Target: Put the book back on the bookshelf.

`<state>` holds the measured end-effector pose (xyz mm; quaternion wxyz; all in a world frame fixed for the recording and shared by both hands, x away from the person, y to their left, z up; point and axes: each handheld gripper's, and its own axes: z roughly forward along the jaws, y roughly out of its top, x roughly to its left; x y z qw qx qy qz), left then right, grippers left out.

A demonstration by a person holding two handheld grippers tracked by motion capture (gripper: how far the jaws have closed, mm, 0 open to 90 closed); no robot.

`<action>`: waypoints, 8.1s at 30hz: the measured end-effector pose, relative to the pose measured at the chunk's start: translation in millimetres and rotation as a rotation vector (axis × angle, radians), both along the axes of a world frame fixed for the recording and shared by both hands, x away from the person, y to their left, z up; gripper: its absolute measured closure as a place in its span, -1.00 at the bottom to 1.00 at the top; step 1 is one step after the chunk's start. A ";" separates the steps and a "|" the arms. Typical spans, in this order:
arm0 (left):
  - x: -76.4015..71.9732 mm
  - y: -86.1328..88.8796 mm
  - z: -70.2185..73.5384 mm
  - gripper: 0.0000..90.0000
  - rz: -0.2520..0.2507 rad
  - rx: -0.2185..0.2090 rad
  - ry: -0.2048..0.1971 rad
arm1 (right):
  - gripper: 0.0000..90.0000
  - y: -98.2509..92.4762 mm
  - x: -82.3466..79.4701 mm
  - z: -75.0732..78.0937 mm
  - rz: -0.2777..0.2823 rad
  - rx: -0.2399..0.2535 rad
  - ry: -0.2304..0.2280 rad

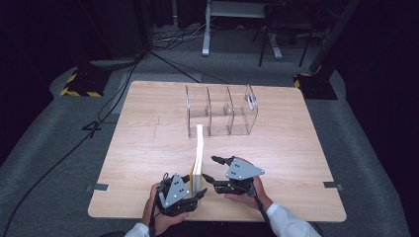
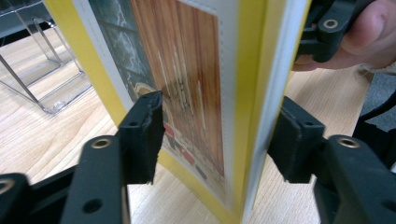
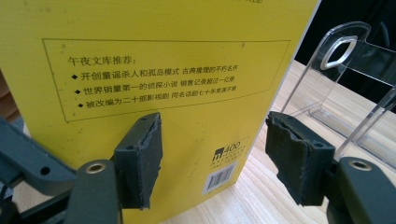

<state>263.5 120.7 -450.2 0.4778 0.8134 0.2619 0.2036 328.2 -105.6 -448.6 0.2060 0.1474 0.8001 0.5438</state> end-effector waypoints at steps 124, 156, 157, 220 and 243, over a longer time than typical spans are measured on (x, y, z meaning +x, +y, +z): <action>52.1 23.6 -29.1 -0.37 -0.019 0.244 0.148 | 0.67 -114.7 44.7 -8.5 0.196 0.056 0.147; 54.8 41.5 -54.2 -0.69 0.104 0.190 0.290 | 0.69 -140.8 47.6 14.9 -0.109 0.094 0.039; 54.9 41.5 -54.2 -0.69 0.109 0.189 0.290 | 0.69 -141.9 47.6 16.0 -0.116 0.098 0.040; 54.4 40.3 -54.5 -0.68 0.148 0.176 0.297 | 0.69 -90.5 167.7 76.4 -0.503 0.120 -0.048; 53.9 40.1 -54.5 -0.68 0.134 0.183 0.291 | 0.69 -65.2 198.7 39.5 -0.566 0.060 0.000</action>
